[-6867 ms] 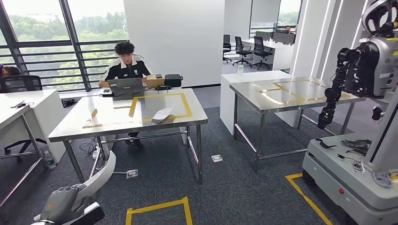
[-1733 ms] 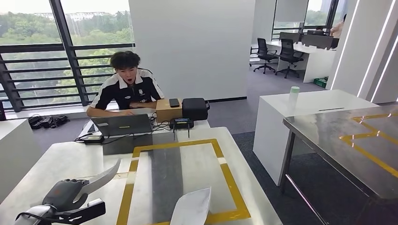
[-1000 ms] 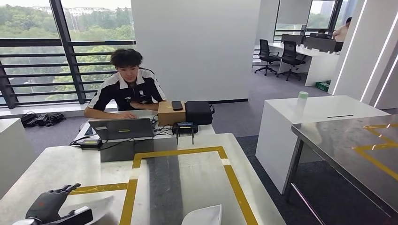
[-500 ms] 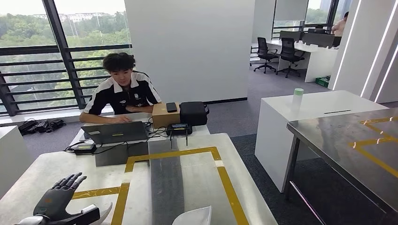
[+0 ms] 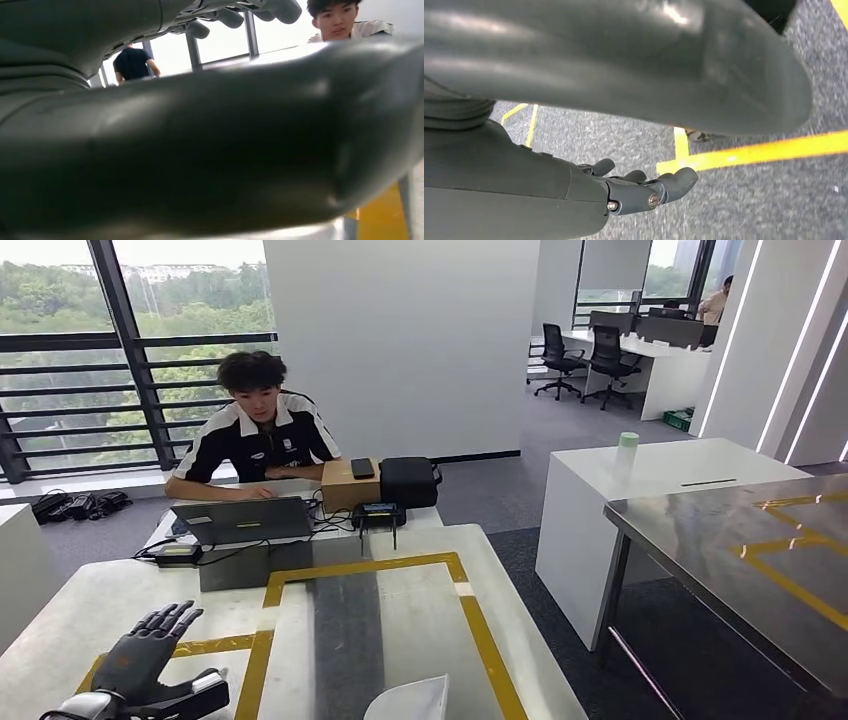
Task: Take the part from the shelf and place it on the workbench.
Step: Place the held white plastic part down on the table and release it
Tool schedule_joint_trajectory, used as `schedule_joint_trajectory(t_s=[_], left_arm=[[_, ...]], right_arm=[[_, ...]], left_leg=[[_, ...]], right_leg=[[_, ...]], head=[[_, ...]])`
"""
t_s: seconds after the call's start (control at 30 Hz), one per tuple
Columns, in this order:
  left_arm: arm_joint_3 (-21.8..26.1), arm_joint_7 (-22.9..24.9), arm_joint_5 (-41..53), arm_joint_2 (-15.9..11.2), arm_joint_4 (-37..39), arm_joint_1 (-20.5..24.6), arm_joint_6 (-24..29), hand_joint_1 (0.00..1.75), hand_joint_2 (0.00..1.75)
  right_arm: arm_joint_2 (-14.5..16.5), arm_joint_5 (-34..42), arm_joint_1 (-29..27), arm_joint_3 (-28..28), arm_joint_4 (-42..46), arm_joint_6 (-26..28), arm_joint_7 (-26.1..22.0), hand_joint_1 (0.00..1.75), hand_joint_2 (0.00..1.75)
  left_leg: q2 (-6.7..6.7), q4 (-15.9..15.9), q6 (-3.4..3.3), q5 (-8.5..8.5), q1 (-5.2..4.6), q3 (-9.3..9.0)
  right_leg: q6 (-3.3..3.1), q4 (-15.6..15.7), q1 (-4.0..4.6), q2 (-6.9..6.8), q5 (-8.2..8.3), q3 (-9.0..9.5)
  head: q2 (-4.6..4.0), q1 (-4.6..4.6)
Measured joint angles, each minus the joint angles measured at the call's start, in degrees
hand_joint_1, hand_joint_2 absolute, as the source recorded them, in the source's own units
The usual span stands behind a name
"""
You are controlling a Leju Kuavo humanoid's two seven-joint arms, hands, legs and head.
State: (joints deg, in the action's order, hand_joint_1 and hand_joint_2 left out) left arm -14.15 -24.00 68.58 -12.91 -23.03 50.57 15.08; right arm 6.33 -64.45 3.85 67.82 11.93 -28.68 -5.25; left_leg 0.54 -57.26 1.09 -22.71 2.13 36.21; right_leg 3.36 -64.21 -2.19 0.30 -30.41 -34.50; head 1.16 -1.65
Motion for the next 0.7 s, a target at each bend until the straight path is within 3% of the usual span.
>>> schedule_joint_trajectory(t_s=[0.07,0.2,0.27,0.33,0.37,0.4,0.43,0.5,0.57,0.63,0.7], left_arm=[[0.0,-0.2,0.0,0.0,-0.2,0.0,0.0,0.0,0.0],[0.0,-0.7,0.0,0.0,-0.5,0.1,0.0,0.0,0.0],[0.0,-0.7,0.0,0.0,-0.5,0.1,0.0,0.0,0.0],[0.0,-0.7,0.1,0.0,-0.5,0.1,0.0,0.0,0.0],[0.0,-0.7,0.1,0.0,-0.5,0.0,0.0,0.0,0.0],[0.0,-0.7,0.1,0.1,-0.5,0.0,0.0,0.0,0.0],[0.0,-0.7,0.2,0.2,-0.5,0.0,0.0,0.0,0.0],[0.0,-0.7,0.2,0.5,-0.6,0.2,0.0,0.0,0.0],[-0.1,-0.6,0.3,0.8,-0.8,0.5,0.0,0.0,0.0],[-0.1,-0.5,0.3,1.1,-0.9,0.8,0.0,0.0,0.0],[-0.1,-0.5,0.4,1.4,-0.9,1.2,-0.1,0.0,0.0]], right_arm=[[0.1,0.0,0.1,0.0,0.0,0.0,-0.1,0.0,0.0],[0.1,0.0,0.1,0.0,0.0,0.0,-0.1,0.0,0.0],[0.1,0.0,0.1,0.0,0.0,0.0,-0.2,0.0,0.0],[0.1,0.0,0.1,0.1,0.0,0.0,-0.2,0.0,0.0],[0.1,0.0,0.1,0.1,0.0,0.0,-0.2,0.0,0.0],[0.1,0.0,0.1,0.2,0.0,0.0,-0.2,0.0,0.0],[0.1,0.1,0.1,0.3,0.0,0.0,-0.2,0.0,0.0],[0.2,0.1,0.1,0.6,0.0,0.0,-0.2,0.0,0.0],[0.3,0.2,0.1,0.8,0.0,0.0,-0.2,0.0,0.0],[0.3,0.2,0.1,0.9,0.0,0.1,-0.2,0.0,0.0],[0.3,0.3,0.1,1.0,0.0,0.1,-0.2,0.0,0.0]], left_leg=[[-0.11,-1.1,1.15,-0.08,0.22,0.76],[-0.37,-2.0,2.81,-0.28,0.47,1.58],[-0.34,-5.7,2.75,-3.82,0.46,3.09],[-0.36,-13.0,2.3,-8.92,0.09,5.2],[-0.37,-16.1,2.06,-10.43,-0.15,5.77],[-0.38,-17.4,1.73,-10.88,-0.4,5.55],[-0.39,-16.8,1.26,-10.39,-0.69,4.34],[-0.42,-10.4,-0.09,-8.7,-1.48,-0.62],[-0.26,-4.4,-0.83,-7.85,-2.26,-4.82],[-0.15,-2.7,-0.94,-7.44,-2.76,-5.49],[-0.05,-1.7,-1.52,-6.36,-2.66,-5.13]], right_leg=[[-0.29,3.5,-0.04,0.35,1.19,1.86],[-3.28,2.9,0.3,0.6,1.49,0.74],[-4.32,3.0,0.48,0.45,2.39,-0.02],[-4.92,3.0,0.96,0.41,3.28,-1.03],[-5.1,3.0,1.26,0.41,3.72,-1.59],[-5.24,3.0,1.57,0.41,4.16,-2.15],[-5.31,3.0,1.86,0.41,4.6,-2.71],[-5.33,3.0,2.27,0.41,5.51,-3.67],[-4.97,3.2,2.42,0.39,6.36,-4.12],[-4.31,3.6,2.28,0.37,7.18,-4.12],[-3.6,3.7,2.18,0.39,7.44,-4.26]], head=[[0.0,0.03],[0.0,-0.01],[0.0,-0.02],[0.0,-0.02],[0.0,-0.01],[0.0,-0.01],[0.0,-0.01],[0.0,0.0],[0.0,0.01],[0.0,-0.01],[0.0,-0.02]])
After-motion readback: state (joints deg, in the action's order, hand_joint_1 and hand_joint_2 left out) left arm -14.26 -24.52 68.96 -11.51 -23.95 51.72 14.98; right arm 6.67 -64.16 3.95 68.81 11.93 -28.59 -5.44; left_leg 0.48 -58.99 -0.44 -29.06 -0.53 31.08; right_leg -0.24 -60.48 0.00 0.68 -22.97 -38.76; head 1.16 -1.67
